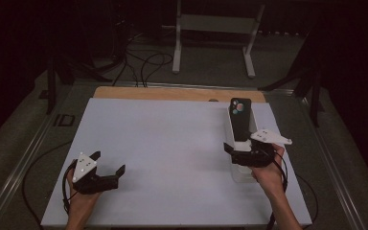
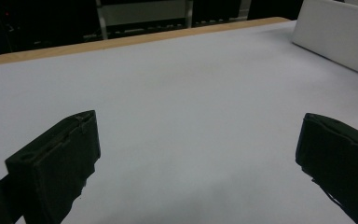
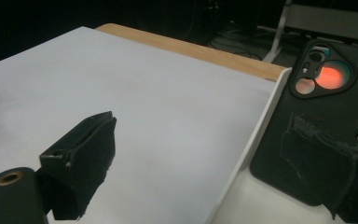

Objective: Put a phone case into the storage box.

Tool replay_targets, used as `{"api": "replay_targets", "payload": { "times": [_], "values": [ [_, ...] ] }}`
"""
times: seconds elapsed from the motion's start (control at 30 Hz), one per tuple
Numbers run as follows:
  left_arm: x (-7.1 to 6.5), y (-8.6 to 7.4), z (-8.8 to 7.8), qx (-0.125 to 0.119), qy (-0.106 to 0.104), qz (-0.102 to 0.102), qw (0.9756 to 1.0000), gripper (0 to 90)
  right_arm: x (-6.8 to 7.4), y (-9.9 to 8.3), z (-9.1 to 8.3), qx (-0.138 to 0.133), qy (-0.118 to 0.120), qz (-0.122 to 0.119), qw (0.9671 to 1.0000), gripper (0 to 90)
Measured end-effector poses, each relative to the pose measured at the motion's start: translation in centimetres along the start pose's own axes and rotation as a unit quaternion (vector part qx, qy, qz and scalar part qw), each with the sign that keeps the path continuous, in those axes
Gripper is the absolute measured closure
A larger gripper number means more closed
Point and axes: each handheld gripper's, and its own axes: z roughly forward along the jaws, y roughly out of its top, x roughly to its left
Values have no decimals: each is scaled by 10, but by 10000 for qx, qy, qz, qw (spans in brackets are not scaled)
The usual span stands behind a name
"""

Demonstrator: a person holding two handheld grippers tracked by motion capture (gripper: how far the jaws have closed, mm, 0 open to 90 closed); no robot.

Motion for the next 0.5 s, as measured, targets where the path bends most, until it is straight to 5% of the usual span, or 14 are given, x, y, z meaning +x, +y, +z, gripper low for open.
{"api": "replay_targets", "payload": {
  "times": [0.5],
  "values": [
    [-3,1,-3,-136,-50,146,9998,3,14,-42,-15,-500,42,-115,9987,94]
  ]
}}
